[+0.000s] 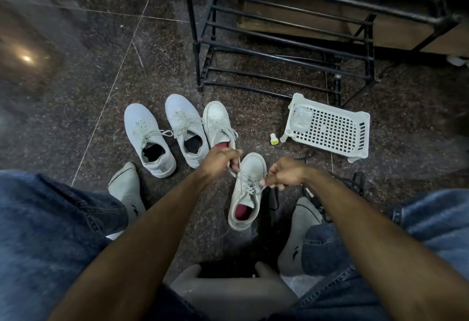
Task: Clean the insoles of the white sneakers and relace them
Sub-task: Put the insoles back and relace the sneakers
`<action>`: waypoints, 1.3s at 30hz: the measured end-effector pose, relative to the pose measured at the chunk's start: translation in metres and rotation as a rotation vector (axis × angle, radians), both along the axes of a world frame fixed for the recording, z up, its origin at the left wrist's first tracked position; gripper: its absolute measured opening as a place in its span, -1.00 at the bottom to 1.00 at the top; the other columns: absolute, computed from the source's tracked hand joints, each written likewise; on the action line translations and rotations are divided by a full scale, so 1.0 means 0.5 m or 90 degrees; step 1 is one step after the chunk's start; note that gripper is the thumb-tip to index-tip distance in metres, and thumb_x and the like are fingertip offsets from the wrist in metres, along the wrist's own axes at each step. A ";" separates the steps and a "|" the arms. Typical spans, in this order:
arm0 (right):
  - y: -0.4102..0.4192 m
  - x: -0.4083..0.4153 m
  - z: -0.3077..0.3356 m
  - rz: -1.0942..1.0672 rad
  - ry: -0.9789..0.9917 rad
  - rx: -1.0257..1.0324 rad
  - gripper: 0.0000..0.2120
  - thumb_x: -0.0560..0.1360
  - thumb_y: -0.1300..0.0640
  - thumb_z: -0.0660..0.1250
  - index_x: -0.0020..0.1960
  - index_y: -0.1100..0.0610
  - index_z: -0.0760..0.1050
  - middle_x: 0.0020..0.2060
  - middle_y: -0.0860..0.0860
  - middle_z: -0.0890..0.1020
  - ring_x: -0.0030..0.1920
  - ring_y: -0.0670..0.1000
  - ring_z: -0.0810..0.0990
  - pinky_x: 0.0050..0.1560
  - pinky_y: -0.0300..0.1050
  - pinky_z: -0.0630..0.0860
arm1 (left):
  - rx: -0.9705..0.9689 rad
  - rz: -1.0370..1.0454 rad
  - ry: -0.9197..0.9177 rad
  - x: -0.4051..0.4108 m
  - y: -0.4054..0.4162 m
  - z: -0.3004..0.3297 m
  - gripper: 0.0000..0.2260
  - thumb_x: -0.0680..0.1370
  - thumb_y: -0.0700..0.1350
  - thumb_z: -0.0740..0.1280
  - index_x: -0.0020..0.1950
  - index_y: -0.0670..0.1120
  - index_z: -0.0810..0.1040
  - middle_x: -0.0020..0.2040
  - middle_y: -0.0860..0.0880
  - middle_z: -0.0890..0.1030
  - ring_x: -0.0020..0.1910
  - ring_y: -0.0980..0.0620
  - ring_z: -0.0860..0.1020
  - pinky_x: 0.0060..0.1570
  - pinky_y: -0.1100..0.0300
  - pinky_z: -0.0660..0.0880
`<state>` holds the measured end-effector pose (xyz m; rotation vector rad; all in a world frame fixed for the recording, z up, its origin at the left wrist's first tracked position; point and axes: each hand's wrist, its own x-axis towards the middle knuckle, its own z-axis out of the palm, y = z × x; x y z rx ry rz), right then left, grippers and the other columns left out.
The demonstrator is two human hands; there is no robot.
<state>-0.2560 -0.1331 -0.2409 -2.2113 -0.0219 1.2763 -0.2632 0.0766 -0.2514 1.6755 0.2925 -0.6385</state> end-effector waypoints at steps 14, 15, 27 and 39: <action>0.020 0.019 0.039 -0.332 -0.012 0.257 -0.65 0.60 0.01 0.24 -0.23 0.21 0.57 -0.46 0.12 0.56 -0.44 0.07 0.51 -0.30 -0.07 0.40 | -0.092 -0.112 0.087 -0.007 -0.062 0.092 -0.58 0.64 0.03 0.15 -0.24 -0.20 0.57 -0.48 -0.10 0.47 -0.63 0.05 0.24 -0.49 0.22 0.44; 0.027 0.012 0.037 -0.311 0.012 0.225 -0.64 0.62 0.03 0.19 -0.24 0.20 0.55 -0.39 0.16 0.59 -0.45 0.07 0.52 -0.34 -0.10 0.44 | -0.096 -0.120 0.070 -0.002 -0.065 0.099 -0.59 0.64 0.01 0.16 -0.27 -0.20 0.57 -0.48 -0.11 0.48 -0.63 0.04 0.25 -0.50 0.23 0.44; 0.023 0.019 0.075 -0.210 0.203 0.220 -0.52 0.53 0.30 0.01 -0.37 0.10 0.61 -0.51 0.00 0.53 -0.56 -0.09 0.35 -0.19 -0.01 0.57 | -0.144 -0.309 -0.105 0.025 -0.077 0.160 -0.59 0.61 -0.02 0.22 -0.21 -0.29 0.66 -0.38 -0.16 0.64 -0.52 0.00 0.48 -0.50 0.28 0.36; -0.002 0.047 0.061 -0.261 0.012 0.354 -0.66 0.54 0.44 0.19 -0.14 0.13 0.65 -0.17 -0.02 0.70 -0.33 -0.05 0.55 -0.32 -0.17 0.53 | -0.195 -0.094 -0.194 0.052 -0.048 0.150 -0.60 0.56 0.05 0.19 -0.13 -0.22 0.68 -0.24 -0.07 0.67 -0.22 0.02 0.60 -0.05 0.04 0.51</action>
